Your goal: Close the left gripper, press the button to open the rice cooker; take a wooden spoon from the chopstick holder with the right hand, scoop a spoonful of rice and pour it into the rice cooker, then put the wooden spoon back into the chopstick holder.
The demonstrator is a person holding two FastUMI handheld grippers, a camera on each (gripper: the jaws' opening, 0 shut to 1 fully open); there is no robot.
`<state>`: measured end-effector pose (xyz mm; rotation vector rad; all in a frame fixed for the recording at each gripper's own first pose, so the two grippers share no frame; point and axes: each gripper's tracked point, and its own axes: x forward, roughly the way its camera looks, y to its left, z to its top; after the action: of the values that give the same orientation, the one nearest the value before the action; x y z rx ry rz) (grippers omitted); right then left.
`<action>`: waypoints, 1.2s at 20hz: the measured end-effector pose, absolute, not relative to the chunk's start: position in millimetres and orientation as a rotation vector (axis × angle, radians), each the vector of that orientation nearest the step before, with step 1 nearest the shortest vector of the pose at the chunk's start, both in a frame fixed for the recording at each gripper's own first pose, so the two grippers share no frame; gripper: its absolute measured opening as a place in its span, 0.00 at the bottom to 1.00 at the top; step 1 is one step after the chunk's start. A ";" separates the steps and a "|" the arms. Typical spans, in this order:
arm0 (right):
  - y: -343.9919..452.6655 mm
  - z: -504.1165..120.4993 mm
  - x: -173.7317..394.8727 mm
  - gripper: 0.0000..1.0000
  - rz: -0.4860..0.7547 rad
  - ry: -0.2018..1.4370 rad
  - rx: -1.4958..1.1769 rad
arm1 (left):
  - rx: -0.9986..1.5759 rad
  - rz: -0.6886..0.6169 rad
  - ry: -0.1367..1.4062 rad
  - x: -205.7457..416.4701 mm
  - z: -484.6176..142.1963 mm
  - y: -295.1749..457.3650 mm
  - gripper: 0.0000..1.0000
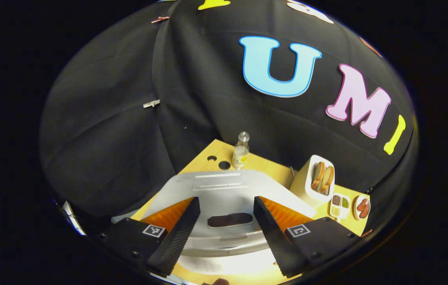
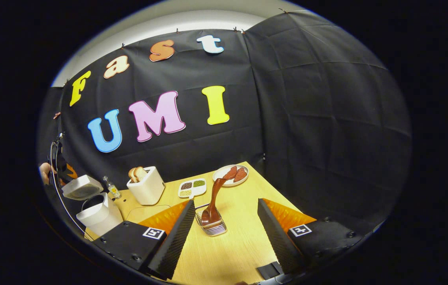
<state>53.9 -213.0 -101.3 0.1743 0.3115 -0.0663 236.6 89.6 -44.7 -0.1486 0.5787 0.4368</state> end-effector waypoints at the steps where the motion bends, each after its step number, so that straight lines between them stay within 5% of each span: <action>1: -210.7 -103.5 56.6 0.98 -0.049 0.319 0.169 | -0.140 0.446 0.588 232.3 -57.9 86.2 0.96; 8: -206.3 -115.3 85.7 0.98 0.057 0.347 0.146 | -0.115 0.500 0.602 216.1 -133.5 74.4 0.97; 16: -199.6 -143.8 110.9 0.98 0.193 0.409 0.151 | -0.107 0.533 0.489 214.0 -147.9 67.6 1.00; 24: -211.3 -132.7 89.4 0.99 0.115 0.346 0.111 | -0.059 0.479 0.542 209.3 -147.4 49.1 0.99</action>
<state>89.4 -211.3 -132.7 0.1106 0.3458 0.1147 209.3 49.1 -147.4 -0.0591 0.5425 0.4789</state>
